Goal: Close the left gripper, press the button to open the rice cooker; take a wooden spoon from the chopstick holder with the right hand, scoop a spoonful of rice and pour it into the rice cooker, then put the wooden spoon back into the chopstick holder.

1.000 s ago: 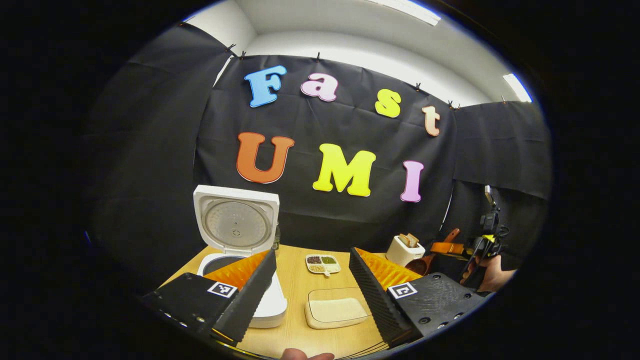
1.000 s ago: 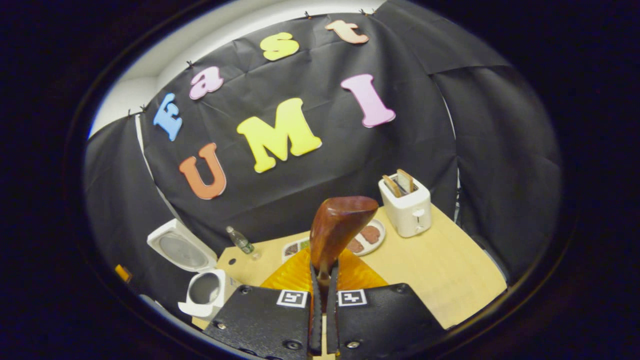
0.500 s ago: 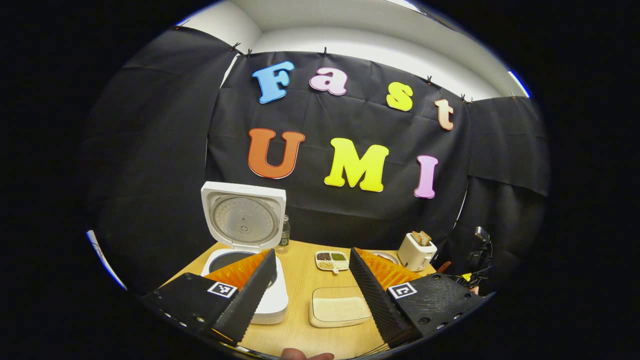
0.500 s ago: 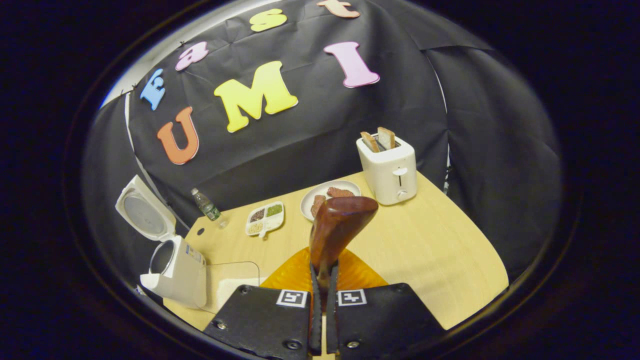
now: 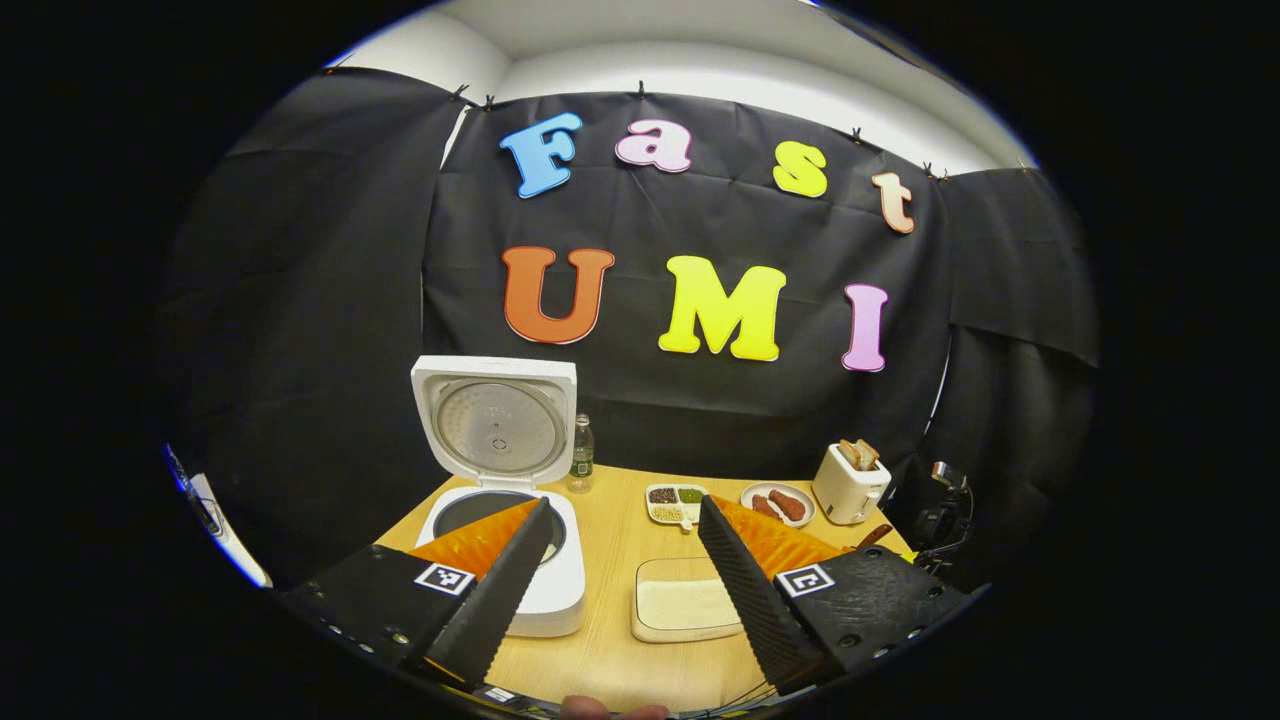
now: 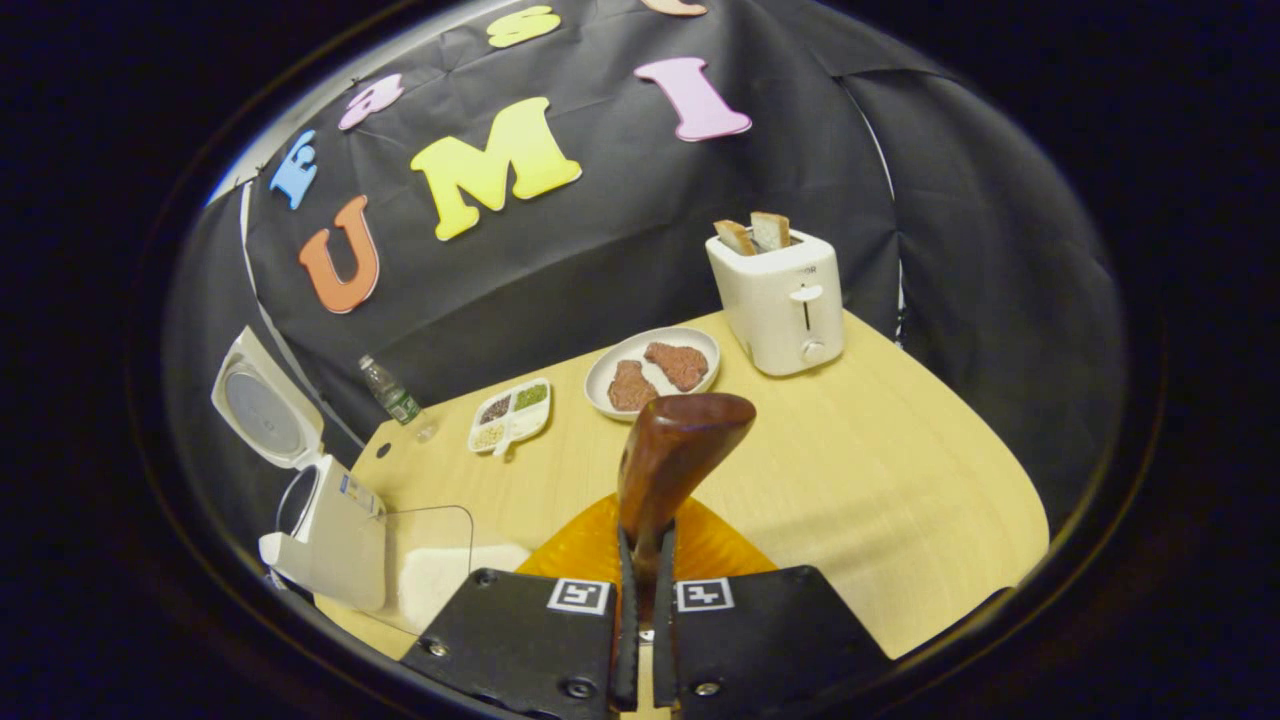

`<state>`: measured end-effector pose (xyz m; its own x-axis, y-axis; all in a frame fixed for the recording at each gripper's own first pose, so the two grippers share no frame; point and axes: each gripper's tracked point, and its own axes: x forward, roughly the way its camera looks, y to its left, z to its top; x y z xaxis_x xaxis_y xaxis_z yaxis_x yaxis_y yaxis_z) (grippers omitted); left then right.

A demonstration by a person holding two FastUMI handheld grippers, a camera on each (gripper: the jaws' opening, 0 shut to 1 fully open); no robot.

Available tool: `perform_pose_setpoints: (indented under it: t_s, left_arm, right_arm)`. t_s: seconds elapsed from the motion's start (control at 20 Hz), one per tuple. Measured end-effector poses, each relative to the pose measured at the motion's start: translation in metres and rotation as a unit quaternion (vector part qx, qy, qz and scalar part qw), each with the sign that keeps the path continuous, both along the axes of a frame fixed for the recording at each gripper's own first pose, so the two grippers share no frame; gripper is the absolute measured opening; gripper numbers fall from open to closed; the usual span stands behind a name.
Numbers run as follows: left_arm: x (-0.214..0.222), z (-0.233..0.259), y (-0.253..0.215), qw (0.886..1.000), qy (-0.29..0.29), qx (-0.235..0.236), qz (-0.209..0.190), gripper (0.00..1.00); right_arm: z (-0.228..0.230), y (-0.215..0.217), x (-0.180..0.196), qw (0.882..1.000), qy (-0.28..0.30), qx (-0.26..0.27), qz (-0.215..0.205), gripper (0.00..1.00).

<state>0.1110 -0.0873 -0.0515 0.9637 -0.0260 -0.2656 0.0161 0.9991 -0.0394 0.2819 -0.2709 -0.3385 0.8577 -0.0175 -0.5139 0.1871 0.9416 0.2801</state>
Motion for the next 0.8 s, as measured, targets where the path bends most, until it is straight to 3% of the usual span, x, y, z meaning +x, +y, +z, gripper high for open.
perform_pose_setpoints:
  t_s: [0.4, 0.45, 0.5, 0.6, 0.65, 0.8]
  left_arm:
    - [-0.003, 0.008, 0.007, 1.0, -0.009, 0.003, 0.01, 0.94]
    - [-0.003, 0.011, 0.007, 1.0, -0.012, 0.002, 0.01, 0.94]
    - [-0.002, 0.015, 0.01, 1.0, -0.019, 0.002, 0.01, 0.94]
    - [0.006, 0.027, 0.022, 0.999, -0.031, 0.009, 0.014, 0.94]
    - [0.012, 0.033, 0.028, 0.999, -0.039, 0.013, 0.018, 0.94]
    - [0.032, 0.055, 0.044, 0.997, -0.063, 0.018, 0.028, 0.94]
  right_arm:
    - [0.006, 0.0, -0.002, 1.0, -0.007, -0.001, -0.005, 0.23]
    - [0.014, -0.003, -0.004, 1.0, -0.013, -0.008, -0.006, 0.38]
    - [0.02, -0.007, -0.005, 1.0, -0.014, -0.016, -0.012, 0.46]
    - [0.034, -0.016, -0.012, 0.999, -0.019, -0.021, -0.029, 0.8]
    - [0.043, -0.019, -0.017, 0.999, -0.023, -0.02, -0.037, 0.89]
    - [0.069, -0.027, -0.031, 0.997, -0.039, -0.028, -0.054, 0.96]
